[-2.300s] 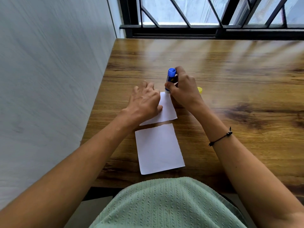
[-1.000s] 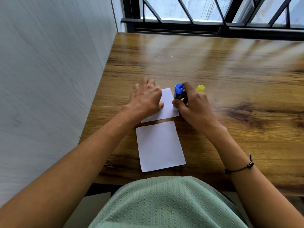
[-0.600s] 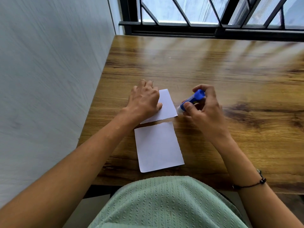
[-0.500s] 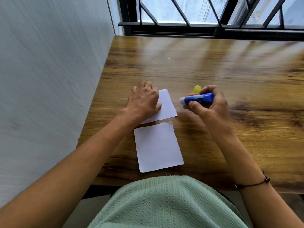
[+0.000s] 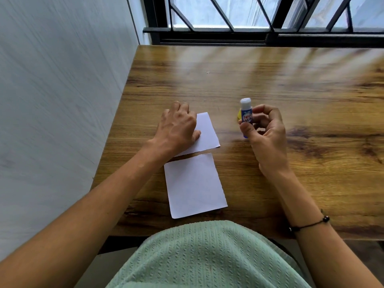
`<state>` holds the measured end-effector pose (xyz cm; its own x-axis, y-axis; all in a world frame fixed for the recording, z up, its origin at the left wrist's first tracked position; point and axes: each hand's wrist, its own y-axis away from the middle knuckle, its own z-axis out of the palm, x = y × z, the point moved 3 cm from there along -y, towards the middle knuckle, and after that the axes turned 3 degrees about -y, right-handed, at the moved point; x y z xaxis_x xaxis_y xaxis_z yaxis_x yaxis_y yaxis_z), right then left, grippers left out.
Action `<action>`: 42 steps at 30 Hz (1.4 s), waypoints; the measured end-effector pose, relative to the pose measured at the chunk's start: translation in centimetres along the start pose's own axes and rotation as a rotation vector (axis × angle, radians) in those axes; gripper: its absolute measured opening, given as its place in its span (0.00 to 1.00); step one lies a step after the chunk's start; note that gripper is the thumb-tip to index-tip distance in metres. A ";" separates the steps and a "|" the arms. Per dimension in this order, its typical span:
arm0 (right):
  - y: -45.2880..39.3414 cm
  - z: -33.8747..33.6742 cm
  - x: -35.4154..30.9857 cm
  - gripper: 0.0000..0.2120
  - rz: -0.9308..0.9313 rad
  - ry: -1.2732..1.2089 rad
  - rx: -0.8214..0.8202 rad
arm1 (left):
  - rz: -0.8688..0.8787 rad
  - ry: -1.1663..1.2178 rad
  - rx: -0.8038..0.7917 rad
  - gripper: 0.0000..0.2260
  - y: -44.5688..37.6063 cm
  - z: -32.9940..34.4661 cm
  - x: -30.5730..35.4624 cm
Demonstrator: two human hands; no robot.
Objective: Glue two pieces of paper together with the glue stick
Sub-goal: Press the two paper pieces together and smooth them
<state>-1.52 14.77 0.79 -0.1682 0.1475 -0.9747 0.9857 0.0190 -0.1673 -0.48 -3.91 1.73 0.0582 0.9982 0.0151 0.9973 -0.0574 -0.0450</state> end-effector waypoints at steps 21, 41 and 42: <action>-0.2 0.7 1.0 0.17 -0.174 0.536 -0.048 | -0.029 0.031 0.012 0.17 0.2 0.3 0.3; 4.9 5.0 -1.9 0.17 -0.138 0.824 -0.373 | -0.054 0.050 0.005 0.18 0.5 0.2 0.4; 4.6 5.2 -1.8 0.17 -0.116 0.866 -0.387 | -0.057 0.054 0.002 0.18 0.5 0.2 0.3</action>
<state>3.33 9.41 1.04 -0.3545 0.8018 -0.4810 0.9231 0.3819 -0.0437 0.07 -3.60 1.50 0.0040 0.9974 0.0714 0.9990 -0.0008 -0.0444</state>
